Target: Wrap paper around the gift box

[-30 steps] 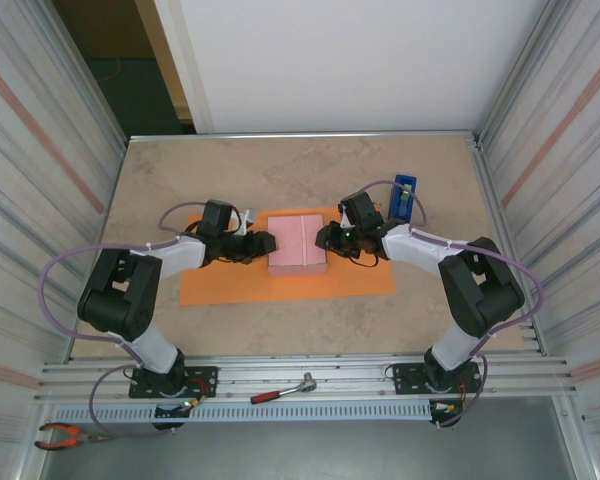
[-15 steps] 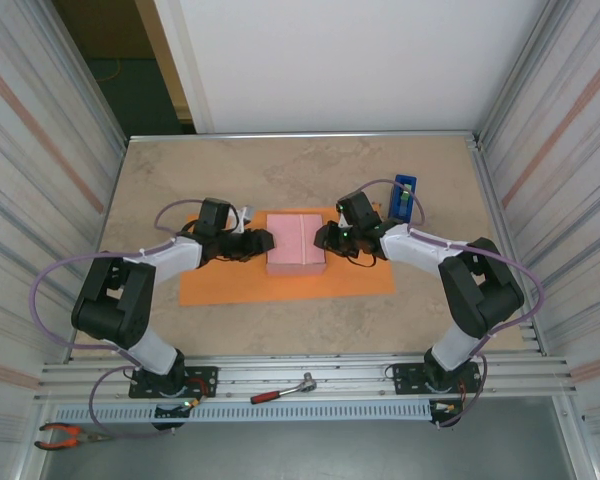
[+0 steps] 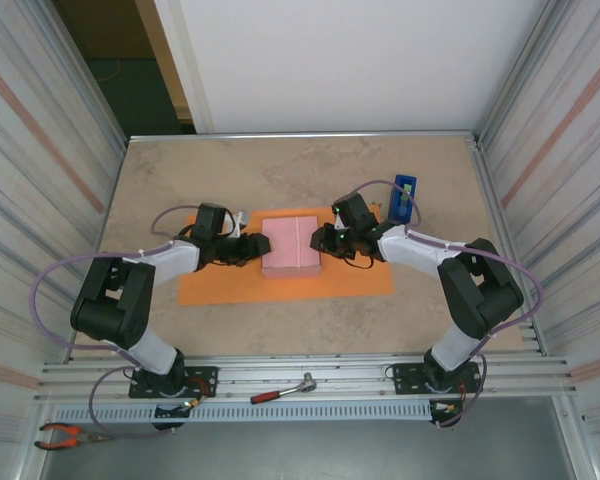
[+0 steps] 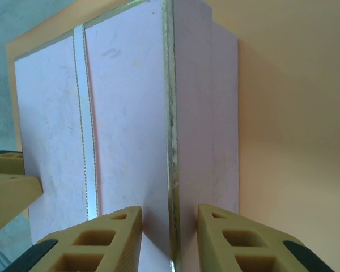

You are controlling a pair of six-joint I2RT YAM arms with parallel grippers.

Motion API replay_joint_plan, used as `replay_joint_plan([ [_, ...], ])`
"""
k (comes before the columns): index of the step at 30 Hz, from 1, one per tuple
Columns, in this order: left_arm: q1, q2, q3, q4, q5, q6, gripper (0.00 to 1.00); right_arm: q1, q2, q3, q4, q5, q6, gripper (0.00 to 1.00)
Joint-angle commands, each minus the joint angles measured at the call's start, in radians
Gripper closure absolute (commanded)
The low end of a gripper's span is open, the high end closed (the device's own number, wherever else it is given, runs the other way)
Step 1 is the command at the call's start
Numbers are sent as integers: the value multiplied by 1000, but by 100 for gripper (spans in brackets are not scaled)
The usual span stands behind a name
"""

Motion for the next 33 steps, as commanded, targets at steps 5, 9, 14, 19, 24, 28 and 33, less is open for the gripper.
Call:
replay_joint_plan([
  [5, 6, -32, -8, 21, 14, 11, 50, 14, -8, 28, 12, -25, 19, 55],
  [9, 6, -40, -11, 14, 2, 10, 47, 14, -19, 31, -6, -13, 9, 45],
  [14, 8, -51, -13, 18, -2, 2, 46, 3, -35, 31, -21, -1, 3, 41],
  [19, 6, -47, -10, 24, 9, 7, 47, -1, -19, 41, -15, -19, -2, 50],
  [24, 8, -19, 5, 35, 27, 8, 47, -2, 11, 59, -11, -25, -1, 51],
  [28, 7, -4, 20, 41, 45, 7, 51, -1, 24, 71, -8, -34, -3, 58],
  [33, 5, -3, 39, 32, 54, 16, 54, -1, 29, 84, -8, -39, -3, 64],
])
